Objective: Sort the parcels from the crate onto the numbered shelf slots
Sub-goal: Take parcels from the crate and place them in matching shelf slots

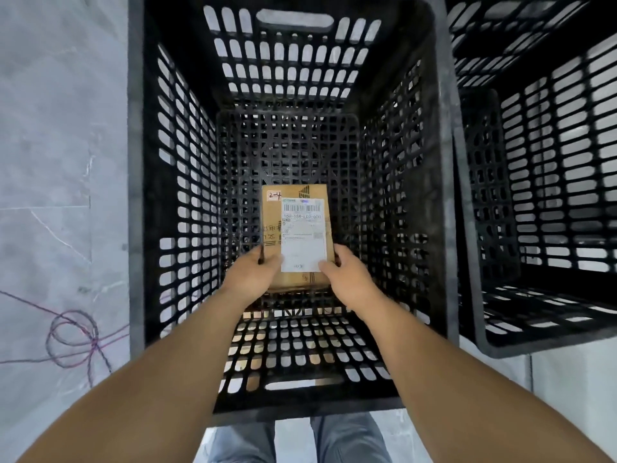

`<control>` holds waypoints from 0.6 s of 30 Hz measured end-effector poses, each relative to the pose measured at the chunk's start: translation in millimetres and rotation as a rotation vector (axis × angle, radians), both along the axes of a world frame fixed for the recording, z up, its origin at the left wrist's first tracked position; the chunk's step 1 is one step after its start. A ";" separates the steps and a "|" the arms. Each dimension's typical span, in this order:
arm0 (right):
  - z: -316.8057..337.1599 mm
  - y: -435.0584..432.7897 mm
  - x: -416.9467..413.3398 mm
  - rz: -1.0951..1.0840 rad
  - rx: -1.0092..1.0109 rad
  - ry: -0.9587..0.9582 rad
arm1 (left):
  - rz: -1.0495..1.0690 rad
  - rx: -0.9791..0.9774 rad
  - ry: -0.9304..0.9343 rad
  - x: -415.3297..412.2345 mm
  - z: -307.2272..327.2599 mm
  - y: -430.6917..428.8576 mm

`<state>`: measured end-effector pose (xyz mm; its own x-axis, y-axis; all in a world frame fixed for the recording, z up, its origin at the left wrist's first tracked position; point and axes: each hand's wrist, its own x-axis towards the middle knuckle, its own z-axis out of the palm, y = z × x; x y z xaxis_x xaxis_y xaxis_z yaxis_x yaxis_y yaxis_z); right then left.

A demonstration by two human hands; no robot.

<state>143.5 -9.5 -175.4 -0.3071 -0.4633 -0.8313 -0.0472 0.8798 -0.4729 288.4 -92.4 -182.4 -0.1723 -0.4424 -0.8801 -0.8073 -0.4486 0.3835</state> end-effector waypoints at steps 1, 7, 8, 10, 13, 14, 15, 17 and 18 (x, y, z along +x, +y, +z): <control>8.5 -3.3 -0.9 0.013 -0.010 0.016 | 0.044 0.004 0.006 1.7 9.1 -2.2; 74.6 -23.8 0.0 -0.039 -0.055 0.061 | 0.309 0.028 0.129 14.1 78.6 -9.3; 87.3 -25.6 1.9 -0.062 -0.079 0.051 | 0.346 0.035 0.170 17.2 91.7 -10.5; 112.8 -26.7 5.7 -0.097 -0.138 0.024 | 0.400 0.045 0.260 24.4 117.4 -13.8; 156.8 -26.3 7.2 -0.098 -0.233 0.008 | 0.390 0.024 0.353 36.0 158.5 -18.9; 171.1 -25.1 6.2 -0.092 -0.258 0.000 | 0.370 0.009 0.385 38.7 173.5 -20.2; 185.1 -24.2 5.0 -0.090 -0.283 -0.008 | 0.354 0.000 0.416 40.8 187.0 -21.6; 211.9 -21.6 2.6 -0.103 -0.342 -0.004 | 0.332 -0.014 0.471 42.6 213.5 -24.3; 224.9 -20.4 1.8 -0.110 -0.377 0.003 | 0.308 -0.028 0.501 42.6 225.3 -26.0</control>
